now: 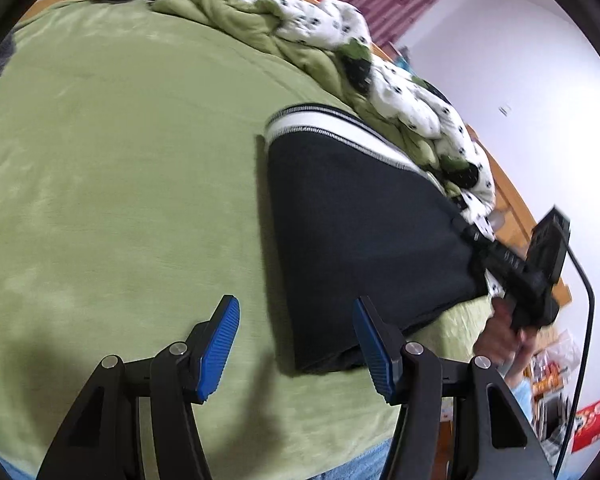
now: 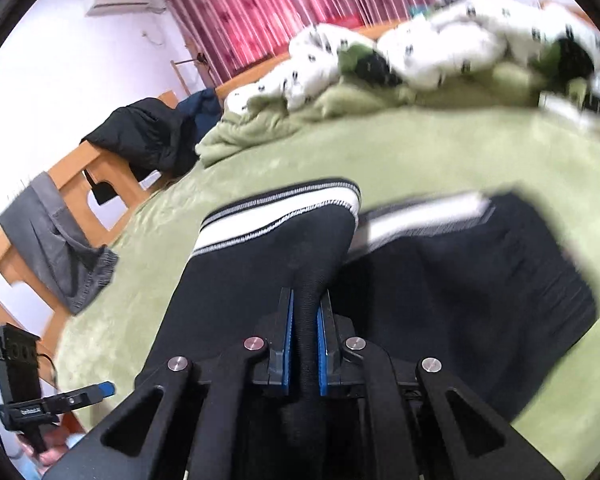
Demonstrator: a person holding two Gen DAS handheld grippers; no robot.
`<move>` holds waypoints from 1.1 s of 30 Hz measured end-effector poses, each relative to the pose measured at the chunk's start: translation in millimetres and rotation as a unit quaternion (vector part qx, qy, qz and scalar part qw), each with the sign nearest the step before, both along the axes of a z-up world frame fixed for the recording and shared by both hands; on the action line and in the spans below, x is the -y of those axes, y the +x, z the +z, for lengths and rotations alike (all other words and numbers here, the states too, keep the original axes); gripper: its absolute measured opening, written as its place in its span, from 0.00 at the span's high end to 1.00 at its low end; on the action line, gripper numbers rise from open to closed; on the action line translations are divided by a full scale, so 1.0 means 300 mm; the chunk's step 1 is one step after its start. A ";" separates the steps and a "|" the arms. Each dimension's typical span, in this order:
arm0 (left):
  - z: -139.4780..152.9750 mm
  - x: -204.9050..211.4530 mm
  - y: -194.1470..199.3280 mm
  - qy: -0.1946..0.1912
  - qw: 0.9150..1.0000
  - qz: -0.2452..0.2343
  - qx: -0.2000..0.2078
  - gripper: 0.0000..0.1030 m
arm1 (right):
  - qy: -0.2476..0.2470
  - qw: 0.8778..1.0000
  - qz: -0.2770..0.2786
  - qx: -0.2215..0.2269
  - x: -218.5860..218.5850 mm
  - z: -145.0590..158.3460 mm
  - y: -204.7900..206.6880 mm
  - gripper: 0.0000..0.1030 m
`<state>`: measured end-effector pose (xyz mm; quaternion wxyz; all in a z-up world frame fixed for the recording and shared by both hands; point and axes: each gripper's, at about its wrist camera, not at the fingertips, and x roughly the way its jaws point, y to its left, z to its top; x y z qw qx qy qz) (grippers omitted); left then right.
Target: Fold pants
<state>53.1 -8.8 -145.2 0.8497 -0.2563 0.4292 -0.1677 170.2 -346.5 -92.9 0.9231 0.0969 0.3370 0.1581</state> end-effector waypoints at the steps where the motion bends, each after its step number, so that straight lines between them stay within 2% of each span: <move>1: -0.001 0.030 0.003 -0.001 1.000 -0.010 0.001 0.45 | -0.013 1.000 -0.004 0.007 0.029 0.019 0.003 0.91; 5: 0.001 0.142 0.010 0.005 0.998 -0.059 0.008 0.45 | -0.068 0.996 -0.054 0.036 0.224 0.065 -0.012 0.91; 6: 0.000 0.174 0.014 0.009 0.997 -0.074 0.008 0.45 | -0.070 0.994 -0.071 0.034 0.273 0.056 -0.014 0.91; 8: -0.012 0.235 0.014 0.021 0.995 -0.102 0.006 0.45 | -0.066 0.992 -0.109 0.010 0.380 0.000 -0.012 0.91; 10: -0.023 0.284 0.012 0.039 0.991 -0.124 0.003 0.45 | -0.066 0.989 -0.122 -0.047 0.465 -0.117 0.008 0.89; 11: -0.028 0.314 0.012 0.053 0.989 -0.137 0.002 0.45 | -0.053 0.989 -0.124 -0.058 0.488 -0.159 0.006 0.84; 13: -0.033 0.366 0.004 0.085 0.983 -0.160 0.003 0.45 | -0.031 0.989 -0.132 -0.052 0.520 -0.182 -0.028 0.79; 17: -0.028 0.454 -0.024 0.166 0.966 -0.196 0.014 0.46 | 0.005 0.988 -0.155 -0.027 0.545 -0.130 -0.099 0.78; 19: -0.029 0.498 -0.023 0.194 0.959 -0.206 0.027 0.46 | 0.004 0.989 -0.147 -0.013 0.524 -0.110 -0.123 0.78; 20: -0.032 0.522 -0.014 0.216 0.956 -0.196 0.034 0.47 | -0.003 0.990 -0.140 -0.012 0.508 -0.114 -0.128 0.78; 22: -0.037 0.550 0.018 0.254 0.951 -0.169 0.045 0.84 | -0.027 0.991 -0.130 -0.019 0.470 -0.125 -0.124 0.78; 23: -0.032 0.553 0.042 0.257 0.954 -0.143 0.053 0.84 | -0.054 0.990 -0.130 -0.025 0.441 -0.146 -0.121 0.78; 25: -0.006 0.517 0.063 0.222 0.968 -0.088 0.072 0.86 | -0.090 0.986 -0.133 -0.038 0.417 -0.184 -0.132 0.78; 26: -0.008 0.496 0.068 0.205 0.974 -0.065 0.072 0.86 | -0.100 0.985 -0.132 -0.039 0.408 -0.197 -0.132 0.78; 27: -0.026 0.485 0.075 0.191 0.978 -0.059 0.052 0.86 | -0.103 0.985 -0.131 -0.036 0.404 -0.201 -0.137 0.78; 28: -0.051 0.481 0.076 0.182 0.981 -0.067 0.030 0.84 | -0.103 0.986 -0.128 -0.035 0.405 -0.198 -0.144 0.76; 30: -0.084 0.471 0.056 0.177 0.980 -0.085 0.005 0.81 | -0.093 0.989 -0.109 -0.041 0.411 -0.189 -0.141 0.66; 31: -0.086 0.445 0.037 0.162 0.982 -0.095 -0.001 0.77 | -0.089 0.990 -0.098 -0.045 0.418 -0.175 -0.137 0.60; 33: -0.067 0.381 0.008 0.129 0.986 -0.104 -0.007 0.68 | -0.090 0.991 -0.096 -0.039 0.430 -0.143 -0.140 0.56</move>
